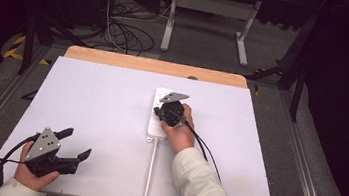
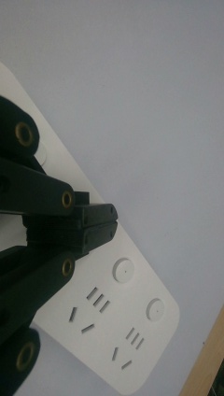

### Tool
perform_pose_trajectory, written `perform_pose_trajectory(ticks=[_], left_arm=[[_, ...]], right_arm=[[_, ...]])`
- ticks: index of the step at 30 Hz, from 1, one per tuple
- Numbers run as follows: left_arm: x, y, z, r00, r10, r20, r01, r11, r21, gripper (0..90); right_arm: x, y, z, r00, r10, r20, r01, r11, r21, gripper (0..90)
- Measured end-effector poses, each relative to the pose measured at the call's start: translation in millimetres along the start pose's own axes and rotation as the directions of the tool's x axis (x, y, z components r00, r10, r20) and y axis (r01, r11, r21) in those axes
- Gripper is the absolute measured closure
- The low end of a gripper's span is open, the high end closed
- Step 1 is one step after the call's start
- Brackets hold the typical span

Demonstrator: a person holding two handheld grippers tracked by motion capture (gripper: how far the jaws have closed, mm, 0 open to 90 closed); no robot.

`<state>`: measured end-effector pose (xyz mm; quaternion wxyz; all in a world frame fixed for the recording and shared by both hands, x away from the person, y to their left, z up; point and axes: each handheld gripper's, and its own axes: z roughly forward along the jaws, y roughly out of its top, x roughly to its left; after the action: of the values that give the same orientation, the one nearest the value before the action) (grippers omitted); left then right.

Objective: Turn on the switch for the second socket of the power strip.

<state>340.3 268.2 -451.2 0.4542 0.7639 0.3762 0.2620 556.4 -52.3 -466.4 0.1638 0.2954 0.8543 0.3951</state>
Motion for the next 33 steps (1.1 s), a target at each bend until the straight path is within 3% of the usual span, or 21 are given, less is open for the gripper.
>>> perform_pose_trajectory(ticks=[8, 15, 17, 21, 33], left_arm=[[0.2, 0.0, -0.2, 1.0, 0.001, -0.001, -0.001, 1.0, -0.001, 15.9], [0.6, 0.1, -0.4, 1.0, -0.004, 0.002, 0.004, 1.0, -0.002, 15.9], [0.9, 0.2, -0.5, 1.0, -0.003, 0.002, 0.003, 1.0, -0.004, 15.8], [1.3, 0.1, -0.6, 1.0, -0.005, 0.001, 0.005, 1.0, -0.004, 15.8], [0.4, 0.3, -0.3, 1.0, -0.004, 0.004, 0.004, 1.0, -0.002, 15.8]], right_arm=[[0.2, 0.0, -0.1, 1.0, 0.002, 0.002, -0.002, 1.0, 0.0, 90.0], [-1.3, 2.0, -1.5, 0.9997, -0.023, -0.009, 0.023, 1.0, -0.013, 90.0], [-1.5, 4.8, -5.0, 0.9987, -0.05, 0.013, 0.05, 0.999, -0.007, 87.0], [-2.1, 8.0, -12.0, 0.9996, -0.021, -0.021, 0.02, 0.999, -0.05, 87.4], [4.9, 19.3, -37.3, 0.9984, -0.021, -0.053, 0.016, 0.997, -0.079, 86.7]])
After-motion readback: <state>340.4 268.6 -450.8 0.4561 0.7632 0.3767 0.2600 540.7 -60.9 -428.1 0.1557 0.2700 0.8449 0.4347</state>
